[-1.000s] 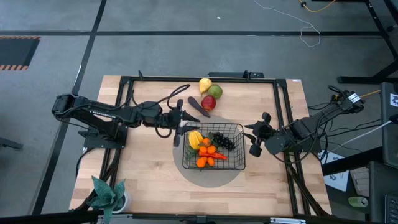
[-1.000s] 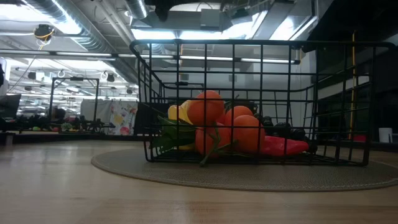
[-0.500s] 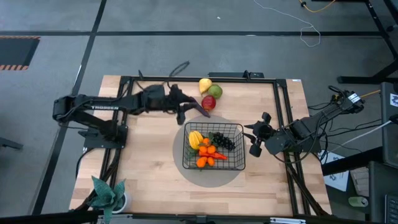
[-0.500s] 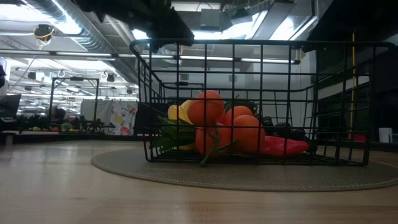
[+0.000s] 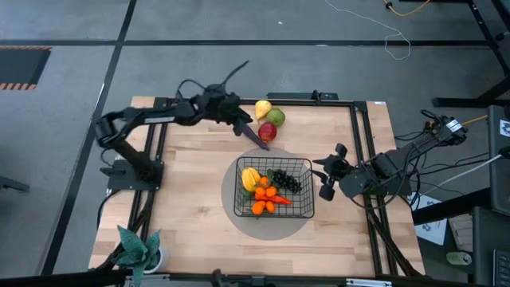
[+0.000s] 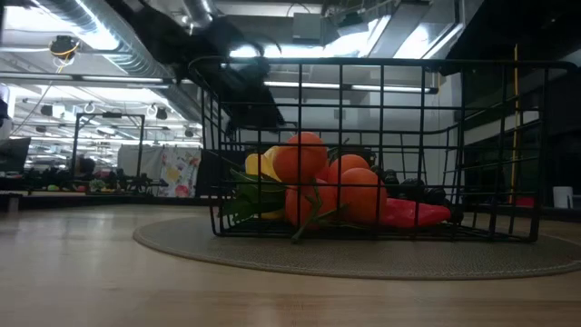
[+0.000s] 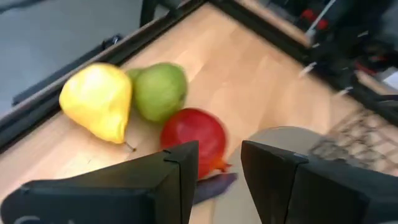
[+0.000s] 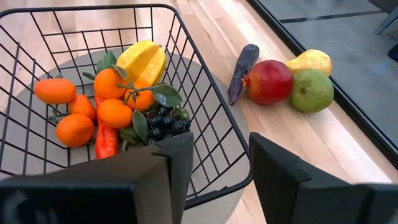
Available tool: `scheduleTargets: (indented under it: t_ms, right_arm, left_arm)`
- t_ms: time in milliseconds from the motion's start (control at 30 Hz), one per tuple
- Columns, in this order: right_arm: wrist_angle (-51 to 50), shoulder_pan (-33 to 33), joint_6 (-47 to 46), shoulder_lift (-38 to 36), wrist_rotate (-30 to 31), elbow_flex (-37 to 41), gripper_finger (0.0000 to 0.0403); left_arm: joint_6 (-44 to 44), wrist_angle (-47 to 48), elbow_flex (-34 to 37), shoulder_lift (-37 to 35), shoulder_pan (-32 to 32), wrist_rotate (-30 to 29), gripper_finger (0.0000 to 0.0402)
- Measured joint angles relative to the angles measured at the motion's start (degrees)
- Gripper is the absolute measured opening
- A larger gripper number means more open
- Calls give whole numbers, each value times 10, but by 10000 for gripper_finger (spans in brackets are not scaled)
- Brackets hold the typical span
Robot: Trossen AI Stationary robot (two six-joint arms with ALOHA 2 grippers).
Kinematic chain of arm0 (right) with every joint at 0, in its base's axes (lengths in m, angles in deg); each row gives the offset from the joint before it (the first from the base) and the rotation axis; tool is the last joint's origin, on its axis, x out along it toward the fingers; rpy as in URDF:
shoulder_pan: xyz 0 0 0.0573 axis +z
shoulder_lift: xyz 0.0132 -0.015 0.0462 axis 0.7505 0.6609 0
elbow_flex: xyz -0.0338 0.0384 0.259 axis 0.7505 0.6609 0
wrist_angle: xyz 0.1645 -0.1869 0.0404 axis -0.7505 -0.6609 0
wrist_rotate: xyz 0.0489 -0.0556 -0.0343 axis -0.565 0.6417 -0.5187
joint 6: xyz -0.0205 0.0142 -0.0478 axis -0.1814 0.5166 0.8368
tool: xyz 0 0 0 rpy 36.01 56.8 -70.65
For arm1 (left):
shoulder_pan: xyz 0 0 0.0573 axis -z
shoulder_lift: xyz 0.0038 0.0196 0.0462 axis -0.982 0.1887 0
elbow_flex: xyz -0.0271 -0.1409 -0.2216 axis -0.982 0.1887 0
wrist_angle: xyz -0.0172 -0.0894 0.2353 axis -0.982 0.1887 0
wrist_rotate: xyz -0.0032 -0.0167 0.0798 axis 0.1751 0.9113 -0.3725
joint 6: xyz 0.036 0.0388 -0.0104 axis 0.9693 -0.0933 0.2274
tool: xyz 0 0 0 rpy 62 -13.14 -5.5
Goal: Build produce basket
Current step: Put the eggplant into the wire basket
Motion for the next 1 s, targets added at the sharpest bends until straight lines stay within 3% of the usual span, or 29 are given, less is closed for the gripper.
scheduleTargets:
  t_ms: [233,467,833,1000]
  right_arm:
    - [0,0,0,0,-1,0,145]
    - [-1,0,0,0,-2,0,145]
    - [-1,0,-5,0,-3,0,145]
    - [-1,0,-4,0,-6,0,145]
  left_arm:
    - [52,38,-59,89,-34,15,110]
    - [259,122,-78,93,-42,47,110]
    - [491,147,-77,93,23,-87,110]
    - [522,147,-77,93,50,-131,110]
